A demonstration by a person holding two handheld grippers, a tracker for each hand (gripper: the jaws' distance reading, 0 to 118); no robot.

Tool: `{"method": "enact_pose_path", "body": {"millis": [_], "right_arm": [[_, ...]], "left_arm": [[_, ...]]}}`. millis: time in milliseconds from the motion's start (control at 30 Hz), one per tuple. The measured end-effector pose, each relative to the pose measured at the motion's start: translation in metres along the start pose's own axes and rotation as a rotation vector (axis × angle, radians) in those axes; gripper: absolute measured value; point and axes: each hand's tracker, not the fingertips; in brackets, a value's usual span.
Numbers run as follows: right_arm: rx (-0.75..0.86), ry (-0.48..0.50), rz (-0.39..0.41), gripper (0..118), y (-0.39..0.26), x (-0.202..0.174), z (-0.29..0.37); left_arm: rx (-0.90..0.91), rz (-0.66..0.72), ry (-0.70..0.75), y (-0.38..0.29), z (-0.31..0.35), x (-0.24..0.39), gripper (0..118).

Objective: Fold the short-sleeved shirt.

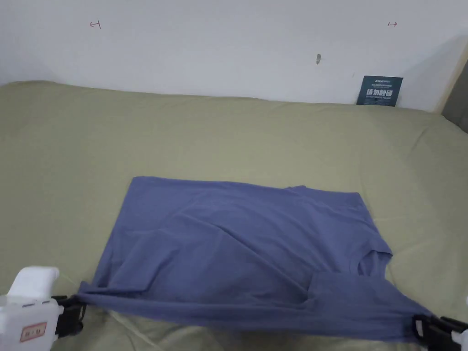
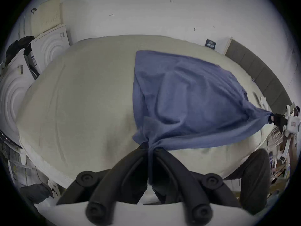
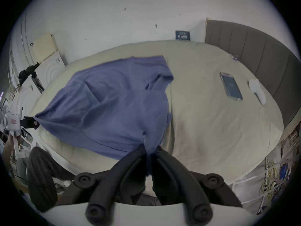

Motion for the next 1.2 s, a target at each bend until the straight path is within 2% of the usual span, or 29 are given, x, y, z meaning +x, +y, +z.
{"method": "enact_pose_path", "body": {"millis": [167, 433, 533, 567, 600, 633, 667, 700, 733, 767, 867, 900, 933, 967, 1000, 1033, 1100, 1167, 1200], "right_arm": [[0.041, -0.014, 0.005, 5, 0.059, -0.003, -0.035], [-0.047, -0.061, 0.017, 5, 0.118, 0.004, -0.128], [-0.099, -0.045, -0.063, 9, 0.118, 0.010, -0.152], [-0.107, -0.024, -0.097, 39, 0.117, 0.014, -0.157], [-0.106, -0.019, -0.133, 80, 0.115, 0.016, -0.158], [-0.097, -0.023, -0.145, 114, 0.112, 0.016, -0.154], [-0.094, -0.019, -0.158, 112, 0.108, 0.017, -0.152], [-0.095, -0.007, -0.154, 109, 0.101, 0.018, -0.146], [0.047, -0.017, -0.192, 108, 0.097, 0.017, -0.136], [-0.039, -0.010, -0.160, 108, 0.089, 0.013, -0.126], [-0.017, -0.049, -0.091, 108, 0.063, 0.003, -0.099], [-0.015, -0.056, -0.064, 102, 0.075, 0.012, -0.094], [-0.008, -0.080, -0.045, 85, 0.070, 0.009, -0.087], [-0.001, -0.075, -0.027, 41, 0.064, 0.006, -0.080], [0.002, -0.092, -0.009, 3, 0.056, 0.003, -0.075], [0.025, -0.106, -0.003, 0, 0.056, 0.002, -0.073], [-0.004, -0.067, -0.013, 0, 0.048, 0.004, -0.068], [-0.022, -0.070, -0.021, 0, 0.047, 0.003, -0.069], [-0.027, -0.070, -0.017, 0, 0.046, 0.003, -0.070]], "left_arm": [[0.033, -0.001, -0.016, 0.067, -0.021, -0.001, 4], [-0.028, -0.010, 0.004, 0.137, -0.093, 0.003, 4], [-0.070, 0.028, -0.020, 0.146, -0.118, -0.002, 4], [-0.087, 0.036, -0.035, 0.146, -0.124, -0.003, 19], [-0.104, 0.049, -0.040, 0.146, -0.128, -0.006, 52], [-0.083, 0.050, -0.034, 0.143, -0.127, -0.006, 91], [-0.035, 0.052, -0.023, 0.140, -0.122, -0.008, 115], [-0.026, 0.059, 0.010, 0.136, -0.117, -0.008, 115], [-0.008, 0.076, 0.028, 0.132, -0.110, -0.010, 115], [0.008, 0.085, 0.030, 0.127, -0.100, -0.012, 115], [0.029, 0.086, 0.072, 0.109, -0.074, -0.011, 110], [0.041, 0.073, 0.089, 0.101, -0.067, -0.009, 100], [0.043, 0.061, 0.083, 0.095, -0.062, -0.007, 72], [0.038, 0.063, 0.079, 0.091, -0.061, -0.008, 8], [0.039, 0.076, 0.084, 0.083, -0.059, -0.005, 0], [0.038, 0.072, 0.074, 0.078, -0.057, -0.004, 0], [0.017, 0.072, 0.053, 0.075, -0.061, -0.001, 0], [0.008, 0.062, 0.040, 0.072, -0.067, 0.004, 1], [-0.006, 0.061, 0.032, 0.072, -0.072, 0.006, 12]]}}
